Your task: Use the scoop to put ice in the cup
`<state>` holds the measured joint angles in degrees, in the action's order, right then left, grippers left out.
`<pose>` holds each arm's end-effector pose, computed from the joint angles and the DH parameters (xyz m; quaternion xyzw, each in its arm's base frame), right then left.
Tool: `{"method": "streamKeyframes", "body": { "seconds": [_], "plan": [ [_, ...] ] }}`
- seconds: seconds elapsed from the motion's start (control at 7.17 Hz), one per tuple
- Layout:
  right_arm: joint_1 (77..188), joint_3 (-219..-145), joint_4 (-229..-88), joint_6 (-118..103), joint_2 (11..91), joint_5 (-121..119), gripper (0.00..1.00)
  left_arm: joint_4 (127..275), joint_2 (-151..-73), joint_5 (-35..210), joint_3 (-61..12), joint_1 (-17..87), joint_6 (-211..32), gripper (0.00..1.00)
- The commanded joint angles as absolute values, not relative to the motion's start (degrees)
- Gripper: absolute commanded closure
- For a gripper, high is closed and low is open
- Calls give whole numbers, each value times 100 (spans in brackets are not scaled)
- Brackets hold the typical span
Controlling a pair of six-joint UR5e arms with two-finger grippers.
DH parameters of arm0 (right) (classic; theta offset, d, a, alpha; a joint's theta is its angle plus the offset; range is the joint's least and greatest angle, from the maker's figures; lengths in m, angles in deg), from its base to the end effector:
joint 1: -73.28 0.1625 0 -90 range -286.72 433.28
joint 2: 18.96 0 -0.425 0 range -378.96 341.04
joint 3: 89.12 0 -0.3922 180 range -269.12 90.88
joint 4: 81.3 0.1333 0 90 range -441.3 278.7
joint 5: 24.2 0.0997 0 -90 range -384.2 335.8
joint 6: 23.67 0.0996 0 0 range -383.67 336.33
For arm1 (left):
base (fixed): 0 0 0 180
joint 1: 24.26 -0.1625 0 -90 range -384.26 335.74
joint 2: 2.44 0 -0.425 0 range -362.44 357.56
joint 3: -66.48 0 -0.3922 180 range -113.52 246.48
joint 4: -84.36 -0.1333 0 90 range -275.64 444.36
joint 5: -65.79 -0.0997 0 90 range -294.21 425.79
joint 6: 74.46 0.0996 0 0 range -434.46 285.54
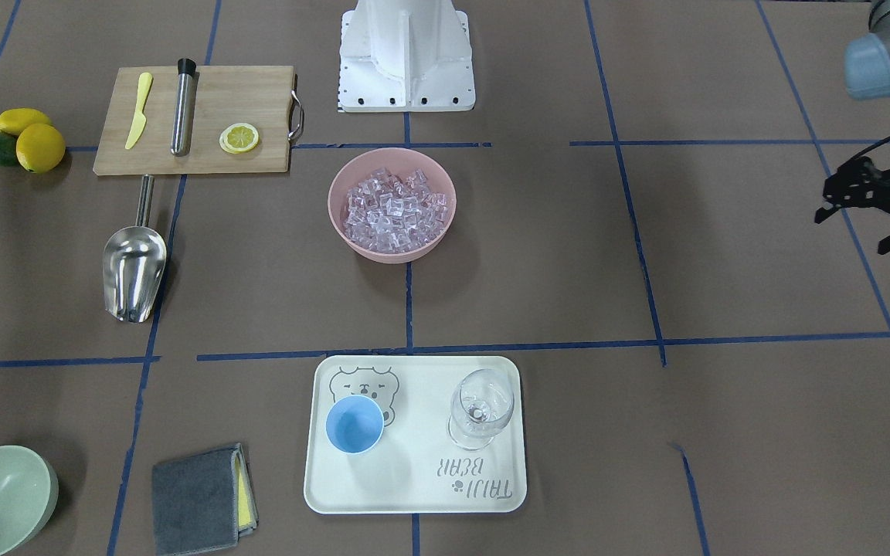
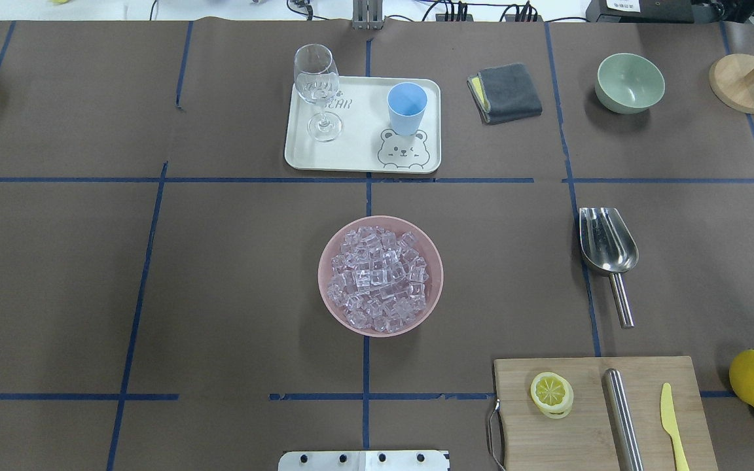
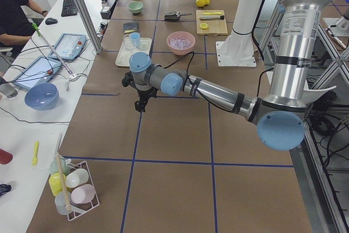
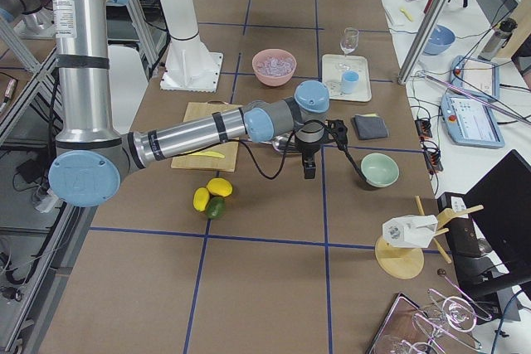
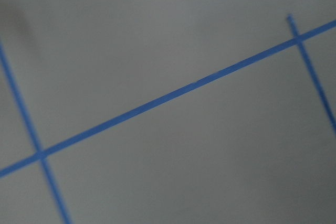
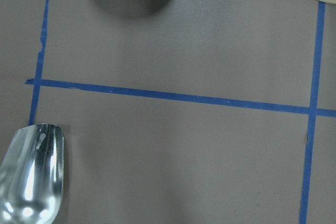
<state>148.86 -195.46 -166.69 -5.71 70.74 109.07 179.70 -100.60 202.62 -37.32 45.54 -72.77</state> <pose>-0.0608 -0.4977 0.5066 0.0636 -0.3958 -0.0397 0.9153 0.1309 -0.5314 0.4514 0.1516 0.4160 0.2614 0.8577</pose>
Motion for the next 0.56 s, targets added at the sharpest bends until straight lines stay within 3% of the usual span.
{"method": "streamKeyframes", "body": {
  "seconds": [0.0,0.42],
  "plan": [
    [14816,-19495,-16348,-565,7121,10913,0,18365,-10632,20246,-3995,3852,-7270,0],
    [14526,-19617,-15901,-512,7130,10966,0,20160,-10642,20186,-3927,3010,-7279,0]
  ]
}}
